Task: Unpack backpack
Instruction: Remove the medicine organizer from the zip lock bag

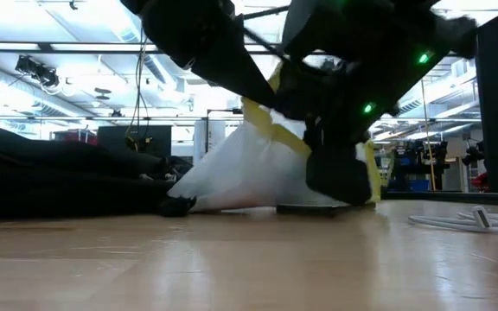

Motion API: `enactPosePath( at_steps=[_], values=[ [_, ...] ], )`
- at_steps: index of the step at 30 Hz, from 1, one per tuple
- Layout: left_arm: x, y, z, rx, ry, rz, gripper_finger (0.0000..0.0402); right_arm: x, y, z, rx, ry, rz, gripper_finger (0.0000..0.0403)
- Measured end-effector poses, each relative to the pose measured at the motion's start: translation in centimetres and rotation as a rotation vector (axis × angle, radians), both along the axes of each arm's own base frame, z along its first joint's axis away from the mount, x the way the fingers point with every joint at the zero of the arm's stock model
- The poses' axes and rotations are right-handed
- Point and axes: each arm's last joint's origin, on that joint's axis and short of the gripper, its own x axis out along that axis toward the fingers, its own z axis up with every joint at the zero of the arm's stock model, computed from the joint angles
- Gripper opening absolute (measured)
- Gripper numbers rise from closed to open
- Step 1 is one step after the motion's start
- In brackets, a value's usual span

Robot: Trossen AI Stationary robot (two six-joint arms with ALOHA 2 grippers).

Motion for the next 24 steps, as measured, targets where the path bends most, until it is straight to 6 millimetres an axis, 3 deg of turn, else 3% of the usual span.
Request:
enactPosePath(
  at_steps=[10, 13, 19, 24],
  values=[
    [-0.2, 0.3, -0.3, 0.028, 0.031, 0.030, 0.0000, -1.2, 3.6, 3.9, 0.051, -0.114, 0.043, 0.0003],
    [-0.2, 0.4, -0.3, 0.028, 0.030, 0.040, 0.0000, -1.4, 4.2, 4.2, 0.068, -0.121, 0.056, 0.0002],
    [-0.1, -0.2, 0.5, 0.021, 0.021, 0.027, 0.0000, -1.1, 3.4, 3.8, 0.173, -0.036, 0.056, 0.0003],
    [-0.3, -0.7, 0.9, 0.030, 0.042, 0.010, 0.0000, -1.1, 2.2, 2.9, 0.261, 0.052, 0.049, 0.0052]
  ],
)
